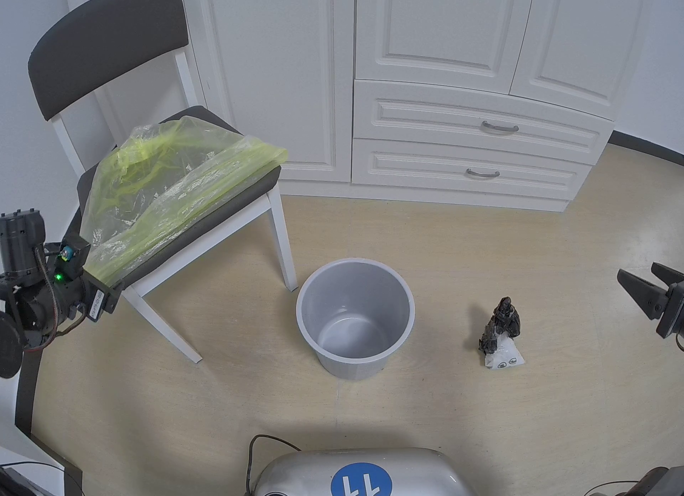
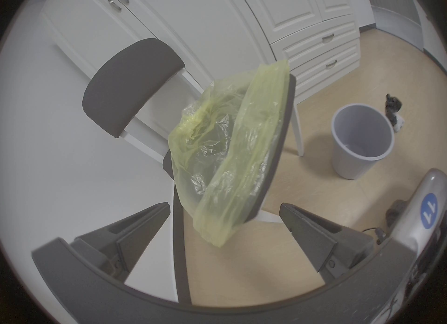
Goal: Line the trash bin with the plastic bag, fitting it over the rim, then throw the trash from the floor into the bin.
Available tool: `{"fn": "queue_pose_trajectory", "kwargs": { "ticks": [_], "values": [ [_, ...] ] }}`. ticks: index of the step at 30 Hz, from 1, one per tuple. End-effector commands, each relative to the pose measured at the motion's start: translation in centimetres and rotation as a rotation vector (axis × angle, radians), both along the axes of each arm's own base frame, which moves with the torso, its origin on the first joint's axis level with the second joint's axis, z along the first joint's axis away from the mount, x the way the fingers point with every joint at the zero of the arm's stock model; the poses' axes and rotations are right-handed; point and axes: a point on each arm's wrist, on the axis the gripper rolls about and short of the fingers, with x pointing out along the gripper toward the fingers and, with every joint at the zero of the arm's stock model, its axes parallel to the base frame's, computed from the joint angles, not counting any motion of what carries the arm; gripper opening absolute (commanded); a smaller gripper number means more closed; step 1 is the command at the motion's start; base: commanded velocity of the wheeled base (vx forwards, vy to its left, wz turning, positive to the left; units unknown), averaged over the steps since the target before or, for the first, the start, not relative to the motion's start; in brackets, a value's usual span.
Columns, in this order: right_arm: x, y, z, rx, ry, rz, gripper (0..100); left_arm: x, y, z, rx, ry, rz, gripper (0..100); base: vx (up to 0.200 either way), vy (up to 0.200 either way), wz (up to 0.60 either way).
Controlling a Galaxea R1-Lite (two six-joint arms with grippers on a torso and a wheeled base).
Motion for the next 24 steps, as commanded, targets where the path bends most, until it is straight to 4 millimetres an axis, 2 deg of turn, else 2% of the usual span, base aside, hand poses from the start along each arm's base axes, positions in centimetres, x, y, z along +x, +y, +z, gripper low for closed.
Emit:
{"fn": "queue_pose_trajectory", "kwargs": {
  "ticks": [1, 5, 13, 22, 24],
  "values": [
    [1.1, 0.1, 0.5, 0.035, -0.007, -0.05, 100, 3.8, 0.8, -1.7, 0.035, 0.05, 0.036, 100, 0.0, 0.0, 0.0],
    [2.1, 0.1, 0.4, 0.042, -0.033, -0.088, 100, 5.4, 0.9, -1.6, 0.037, 0.045, 0.039, 100, 0.0, 0.0, 0.0],
    [2.1, 0.1, 0.5, 0.045, -0.039, -0.087, 100, 7.7, 1.2, -1.6, 0.055, 0.034, 0.081, 100, 0.0, 0.0, 0.0],
    [2.1, 0.1, 0.5, 0.045, -0.042, -0.088, 100, 8.9, 1.3, -0.7, 0.072, -0.001, 0.099, 100, 0.0, 0.0, 0.0],
    [2.0, 0.1, 0.6, 0.046, -0.045, -0.087, 100, 8.8, 1.3, 0.2, 0.068, -0.034, 0.103, 100, 0.0, 0.0, 0.0]
  ]
}}
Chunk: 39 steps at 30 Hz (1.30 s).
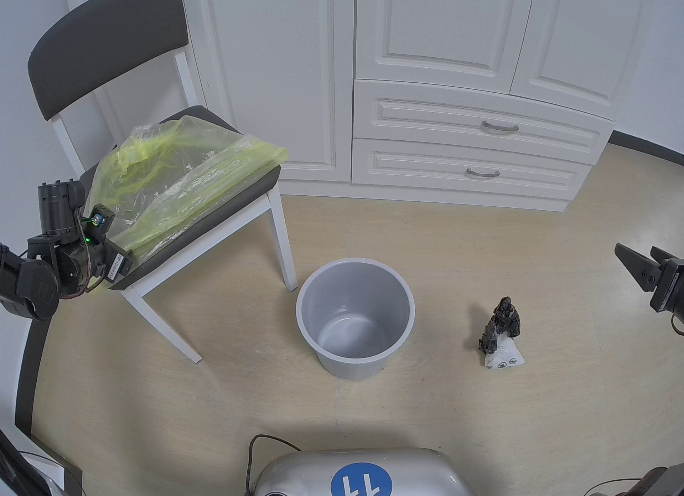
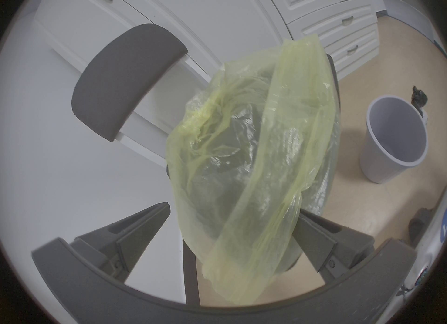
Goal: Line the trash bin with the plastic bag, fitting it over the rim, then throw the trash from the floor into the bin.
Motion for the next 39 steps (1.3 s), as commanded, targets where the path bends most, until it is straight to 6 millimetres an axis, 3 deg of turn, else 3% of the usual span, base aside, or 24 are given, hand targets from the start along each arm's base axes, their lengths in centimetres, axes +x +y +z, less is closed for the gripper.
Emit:
{"fn": "queue_pose_trajectory", "kwargs": {
  "ticks": [1, 4, 5, 10, 21, 39],
  "values": [
    [-0.1, 0.0, 0.1, 0.001, -0.006, 0.0, 100, 0.2, 0.1, 1.0, -0.001, -0.039, 0.004, 100, 0.0, 0.0, 0.0],
    [-0.1, 0.0, 0.1, 0.0, -0.004, 0.002, 100, 0.1, 0.3, 1.8, -0.003, -0.071, 0.011, 100, 0.0, 0.0, 0.0],
    [0.0, 0.0, 0.1, 0.002, -0.004, 0.0, 100, -0.1, 0.4, 3.5, -0.003, -0.141, 0.015, 100, 0.0, 0.0, 0.0],
    [-0.1, 0.0, 0.3, 0.006, -0.013, -0.002, 100, 0.0, 0.4, 4.5, -0.002, -0.185, 0.012, 100, 0.0, 0.0, 0.0],
    [-0.3, 0.0, 0.4, 0.006, -0.019, 0.0, 100, 0.7, -0.6, 1.7, -0.008, -0.091, -0.026, 100, 0.0, 0.0, 0.0],
    [-0.7, -0.1, 0.6, 0.008, -0.039, 0.001, 100, 2.6, -2.1, -0.2, -0.009, -0.042, -0.066, 100, 0.0, 0.0, 0.0]
  ]
}}
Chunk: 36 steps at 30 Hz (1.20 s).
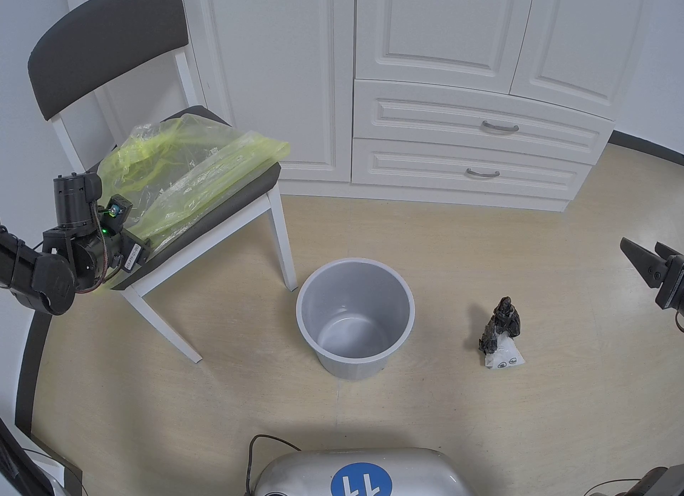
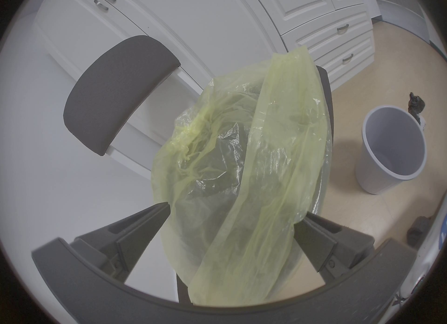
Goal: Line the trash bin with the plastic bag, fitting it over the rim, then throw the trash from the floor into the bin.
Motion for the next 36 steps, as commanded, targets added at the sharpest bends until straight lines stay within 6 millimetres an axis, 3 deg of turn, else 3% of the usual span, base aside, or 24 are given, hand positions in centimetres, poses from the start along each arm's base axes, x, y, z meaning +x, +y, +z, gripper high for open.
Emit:
{"fn": "queue_pose_trajectory", "kwargs": {
  "ticks": [1, 10, 30, 31, 36],
  "values": [
    [-0.2, 0.0, 0.1, 0.001, -0.011, 0.002, 100, 0.8, -0.3, -0.4, 0.0, 0.003, -0.007, 100, 0.0, 0.0, 0.0],
    [-0.3, 0.0, 0.1, 0.002, -0.012, 0.002, 100, 1.6, -0.3, 1.1, 0.0, -0.052, -0.004, 100, 0.0, 0.0, 0.0],
    [-0.6, -0.1, 0.4, 0.003, -0.03, 0.004, 100, 1.5, -0.3, 1.3, 0.002, -0.058, -0.002, 100, 0.0, 0.0, 0.0],
    [-0.6, -0.1, 0.4, 0.003, -0.03, 0.004, 100, 1.5, -0.3, 1.3, 0.002, -0.058, -0.002, 0, 0.0, 0.0, 0.0],
    [-0.6, -0.1, 0.4, 0.003, -0.03, 0.004, 100, 1.4, -0.3, 1.6, 0.01, -0.066, 0.01, 0, 0.0, 0.0, 0.0]
  ]
}}
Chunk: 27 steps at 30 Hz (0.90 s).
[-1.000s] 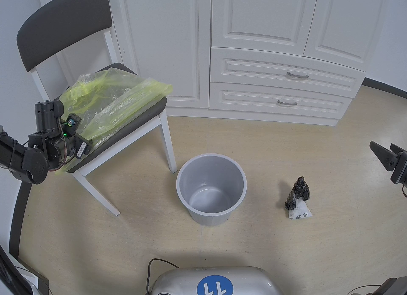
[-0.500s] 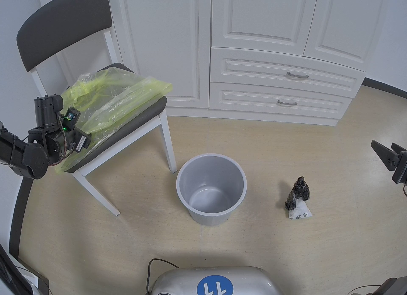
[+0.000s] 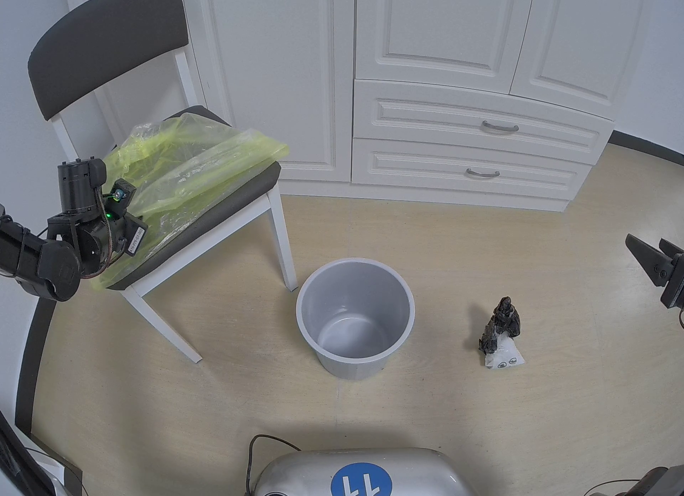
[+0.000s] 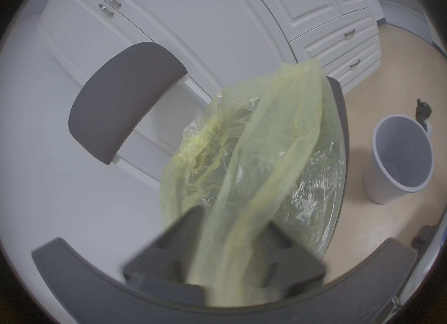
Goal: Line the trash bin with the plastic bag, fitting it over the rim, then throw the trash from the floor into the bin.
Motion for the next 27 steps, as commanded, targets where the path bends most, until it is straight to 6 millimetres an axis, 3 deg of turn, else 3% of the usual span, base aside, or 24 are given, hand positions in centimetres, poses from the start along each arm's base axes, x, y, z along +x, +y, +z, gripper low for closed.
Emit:
{"fn": "queue_pose_trajectory", "kwargs": {
  "ticks": [1, 12, 20, 21, 27],
  "values": [
    [0.0, 0.0, 0.0, 0.0, 0.0, 0.0, 100, -0.3, 0.0, 0.5, 0.011, -0.012, 0.021, 0, 0.0, 0.0, 0.0],
    [-0.1, 0.0, 0.1, 0.0, -0.005, -0.002, 100, -2.3, -0.1, 3.2, 0.021, -0.089, 0.025, 0, 0.0, 0.0, 0.0],
    [-0.1, 0.0, 0.1, 0.0, -0.01, 0.004, 100, -3.7, -2.0, 5.0, 0.006, -0.146, -0.045, 0, 0.0, 0.0, 0.0],
    [-0.2, 0.5, -0.1, 0.0, 0.001, 0.038, 100, -4.7, -3.4, 5.8, -0.011, -0.171, -0.132, 0, 0.0, 0.0, 0.0],
    [0.1, 2.8, -1.0, -0.016, 0.045, 0.15, 100, -5.8, -6.9, 6.7, -0.104, -0.199, -0.297, 0, 0.0, 0.0, 0.0]
  ]
}}
